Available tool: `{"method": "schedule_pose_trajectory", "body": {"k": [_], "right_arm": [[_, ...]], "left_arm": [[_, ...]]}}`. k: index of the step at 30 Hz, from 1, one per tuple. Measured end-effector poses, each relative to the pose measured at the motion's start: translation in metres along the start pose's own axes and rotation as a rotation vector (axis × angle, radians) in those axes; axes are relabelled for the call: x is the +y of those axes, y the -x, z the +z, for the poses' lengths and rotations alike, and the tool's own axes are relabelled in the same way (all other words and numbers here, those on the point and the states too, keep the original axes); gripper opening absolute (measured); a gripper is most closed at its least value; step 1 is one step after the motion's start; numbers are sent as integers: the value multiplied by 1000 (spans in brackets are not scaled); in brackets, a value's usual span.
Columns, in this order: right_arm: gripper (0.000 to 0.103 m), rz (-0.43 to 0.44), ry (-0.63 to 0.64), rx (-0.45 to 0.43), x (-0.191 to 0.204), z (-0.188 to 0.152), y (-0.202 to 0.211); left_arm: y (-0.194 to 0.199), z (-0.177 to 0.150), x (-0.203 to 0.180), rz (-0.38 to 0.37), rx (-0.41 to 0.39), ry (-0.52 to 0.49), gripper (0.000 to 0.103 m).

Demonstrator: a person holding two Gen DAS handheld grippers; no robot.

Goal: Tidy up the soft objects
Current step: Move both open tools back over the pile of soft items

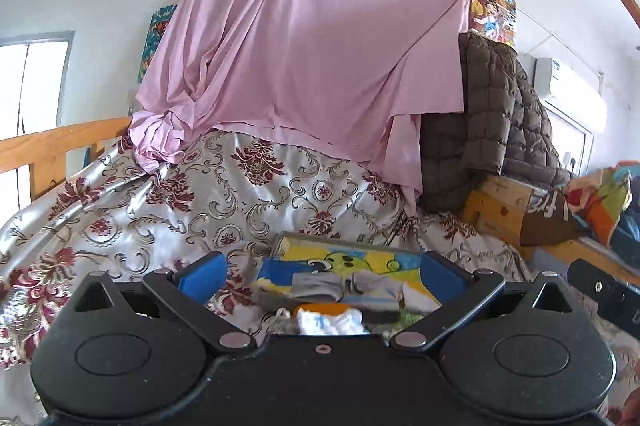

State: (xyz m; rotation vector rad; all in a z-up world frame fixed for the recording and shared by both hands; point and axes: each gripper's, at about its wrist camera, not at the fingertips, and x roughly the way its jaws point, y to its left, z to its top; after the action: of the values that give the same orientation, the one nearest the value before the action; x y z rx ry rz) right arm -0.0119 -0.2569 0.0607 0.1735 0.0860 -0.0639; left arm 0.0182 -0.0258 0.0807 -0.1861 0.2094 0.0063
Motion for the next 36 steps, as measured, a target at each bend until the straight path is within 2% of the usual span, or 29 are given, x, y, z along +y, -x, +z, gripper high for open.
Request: {"method": "schedule_pose_trajectory", "body": {"k": [3,8,10,17,20,24,27,36], "right_arm": [[103,4,-1,45,2,-6,8],[103,5,-70,211,-4,-21,7],[103,-11,-68,238,-6,-25,8],[103,-40,-21,274,2,-36,17],[103,-66,-1,318,3,-40,15],[103,-112,1,422,1,-50,6],[103,-97,-28,485,-3,-56,0],[103,-85,-22,627,-2,-72,-18]], "left_arm": [[12,-11,1,7,17,-33,102],[28,-27,8,-22,45,-34,102],[30,-34,14,-41,68,-17,102],[32,-54,23,-10,133,-31,102],[27,-58,27,4,196,-36,102],[19,-68,33,49,296,-13,102],[12,-77,36,79,354,-20,102],[2,-87,37,56,438,-10,102]]}}
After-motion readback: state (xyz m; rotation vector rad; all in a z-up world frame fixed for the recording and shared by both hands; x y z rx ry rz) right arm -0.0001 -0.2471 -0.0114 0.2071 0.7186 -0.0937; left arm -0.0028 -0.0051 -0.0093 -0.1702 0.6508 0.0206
